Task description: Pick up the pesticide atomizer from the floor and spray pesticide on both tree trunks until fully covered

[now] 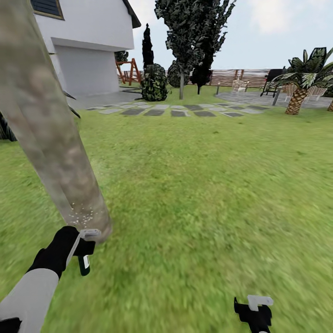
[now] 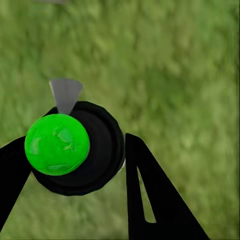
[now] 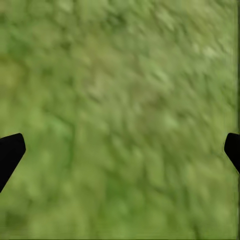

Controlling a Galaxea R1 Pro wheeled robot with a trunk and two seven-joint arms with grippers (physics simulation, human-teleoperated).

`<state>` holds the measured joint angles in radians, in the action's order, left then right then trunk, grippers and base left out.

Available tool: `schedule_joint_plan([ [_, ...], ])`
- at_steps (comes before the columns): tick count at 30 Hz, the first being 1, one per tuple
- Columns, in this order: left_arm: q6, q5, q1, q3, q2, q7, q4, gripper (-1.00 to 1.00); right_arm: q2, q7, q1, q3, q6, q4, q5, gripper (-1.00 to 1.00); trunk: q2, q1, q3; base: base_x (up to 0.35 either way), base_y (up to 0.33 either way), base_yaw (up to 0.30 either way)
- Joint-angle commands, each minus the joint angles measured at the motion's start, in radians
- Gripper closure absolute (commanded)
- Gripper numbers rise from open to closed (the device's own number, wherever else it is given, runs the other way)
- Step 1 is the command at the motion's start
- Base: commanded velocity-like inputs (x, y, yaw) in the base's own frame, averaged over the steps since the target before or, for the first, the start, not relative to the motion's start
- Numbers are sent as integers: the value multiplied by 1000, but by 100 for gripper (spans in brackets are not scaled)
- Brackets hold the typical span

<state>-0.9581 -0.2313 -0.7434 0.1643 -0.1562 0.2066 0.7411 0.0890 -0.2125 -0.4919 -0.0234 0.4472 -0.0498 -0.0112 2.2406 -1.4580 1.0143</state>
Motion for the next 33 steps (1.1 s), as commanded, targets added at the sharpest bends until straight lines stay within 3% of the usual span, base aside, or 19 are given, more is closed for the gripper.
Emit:
schedule_joint_plan([
  [1, -4, -11, -1, 3, 1, 10, 1, 100, 0, -2, -1, -3, 2, 1, -1, -100, 0, 0, 1, 174, -244, 0],
  [21, -4, -11, -1, 4, -1, 10, 2, 100, 0, -3, -1, -2, 2, 1, -1, -100, 0, 0, 1, 132, -205, 4],
  [33, -4, -10, -1, 3, 0, 10, 3, 100, 0, -2, -1, -3, 2, 1, -1, -100, 0, 0, 1, 2, -2, 248],
])
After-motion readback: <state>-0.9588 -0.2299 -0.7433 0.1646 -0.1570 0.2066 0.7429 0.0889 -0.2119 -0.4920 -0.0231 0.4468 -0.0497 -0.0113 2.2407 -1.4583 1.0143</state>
